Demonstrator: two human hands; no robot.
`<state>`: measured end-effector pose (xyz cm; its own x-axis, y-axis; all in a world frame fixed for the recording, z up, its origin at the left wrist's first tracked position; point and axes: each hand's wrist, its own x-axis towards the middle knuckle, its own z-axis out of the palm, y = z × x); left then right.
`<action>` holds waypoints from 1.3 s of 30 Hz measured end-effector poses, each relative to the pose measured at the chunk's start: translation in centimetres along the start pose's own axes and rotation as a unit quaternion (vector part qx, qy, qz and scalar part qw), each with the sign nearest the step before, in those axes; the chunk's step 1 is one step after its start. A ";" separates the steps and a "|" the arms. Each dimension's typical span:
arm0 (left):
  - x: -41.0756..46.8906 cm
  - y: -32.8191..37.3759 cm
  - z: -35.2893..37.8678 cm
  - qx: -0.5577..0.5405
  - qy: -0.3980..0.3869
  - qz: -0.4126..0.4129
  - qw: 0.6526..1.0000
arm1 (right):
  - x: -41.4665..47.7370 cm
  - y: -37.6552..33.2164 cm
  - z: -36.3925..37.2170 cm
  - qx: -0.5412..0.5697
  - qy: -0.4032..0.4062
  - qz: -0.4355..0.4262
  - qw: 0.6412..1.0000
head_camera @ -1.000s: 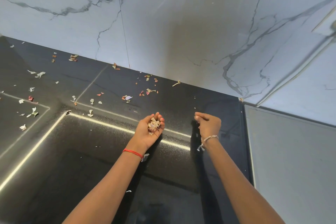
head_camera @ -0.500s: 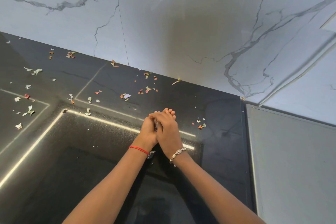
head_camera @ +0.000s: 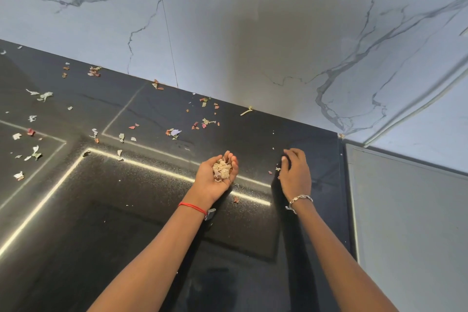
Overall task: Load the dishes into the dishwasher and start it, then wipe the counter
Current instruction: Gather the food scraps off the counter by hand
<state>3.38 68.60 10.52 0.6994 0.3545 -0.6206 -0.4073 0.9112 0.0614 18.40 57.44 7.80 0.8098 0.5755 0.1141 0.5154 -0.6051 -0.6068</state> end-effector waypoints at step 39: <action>-11.6 7.5 -7.8 -0.053 -0.009 0.140 0.989 | -13.8 -8.7 6.1 -0.170 -0.286 -0.285 0.899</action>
<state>-12.37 69.74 12.08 0.5609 0.5941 -0.5765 -0.6453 0.7500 0.1451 0.96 58.13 6.71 0.1614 0.9751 -0.1520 0.9351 -0.2004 -0.2922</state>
